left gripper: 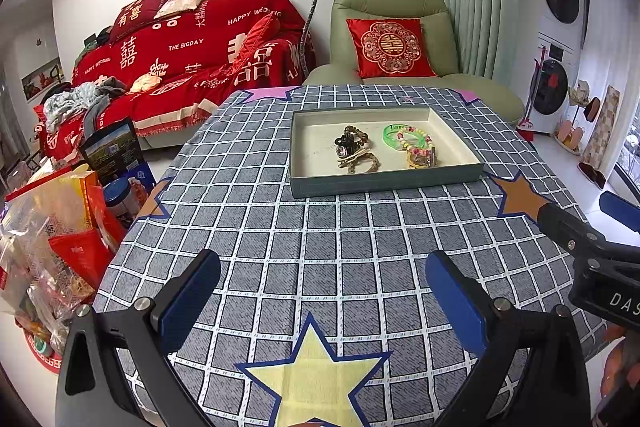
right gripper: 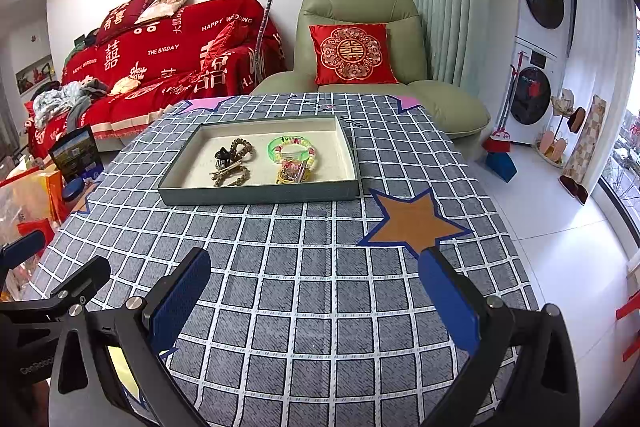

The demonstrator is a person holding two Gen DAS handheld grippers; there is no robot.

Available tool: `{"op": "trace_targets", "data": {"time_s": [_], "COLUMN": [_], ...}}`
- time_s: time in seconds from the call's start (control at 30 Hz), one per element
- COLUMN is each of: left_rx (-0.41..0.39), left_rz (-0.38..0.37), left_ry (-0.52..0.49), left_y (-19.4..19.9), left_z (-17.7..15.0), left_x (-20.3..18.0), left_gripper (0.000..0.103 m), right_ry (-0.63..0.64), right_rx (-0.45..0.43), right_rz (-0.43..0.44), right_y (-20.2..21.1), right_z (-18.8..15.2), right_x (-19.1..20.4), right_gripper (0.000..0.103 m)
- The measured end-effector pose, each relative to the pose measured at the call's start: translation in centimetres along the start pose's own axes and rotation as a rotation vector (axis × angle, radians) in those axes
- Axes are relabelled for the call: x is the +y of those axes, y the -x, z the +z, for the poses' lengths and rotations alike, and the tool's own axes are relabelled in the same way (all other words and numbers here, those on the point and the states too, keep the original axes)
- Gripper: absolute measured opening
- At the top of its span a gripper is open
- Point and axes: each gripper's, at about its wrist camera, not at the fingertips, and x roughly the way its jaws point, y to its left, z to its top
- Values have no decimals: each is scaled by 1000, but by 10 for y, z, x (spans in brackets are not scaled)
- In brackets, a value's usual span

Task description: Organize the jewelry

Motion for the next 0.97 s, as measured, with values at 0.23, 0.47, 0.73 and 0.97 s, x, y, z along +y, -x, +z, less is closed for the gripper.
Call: {"op": "trace_targets", "data": {"time_s": [0.23, 0.47, 0.73, 0.97], "left_rx": [2, 6, 8, 6], "left_rz": [2, 0, -26, -31], "left_ry": [-2, 1, 15, 26], "left_y": [0, 0, 0, 0], "left_z": [1, 0, -1, 1], "left_x": [0, 2, 5, 8], "left_gripper": [103, 103, 103, 103], "right_ry": [-2, -1, -3, -3], "right_rx": [2, 2, 3, 8], "right_rz": [2, 2, 3, 6], "right_y": [0, 0, 0, -2], "right_z": [0, -1, 0, -4], "right_x": [0, 0, 0, 2], "right_gripper": [103, 103, 103, 103]}}
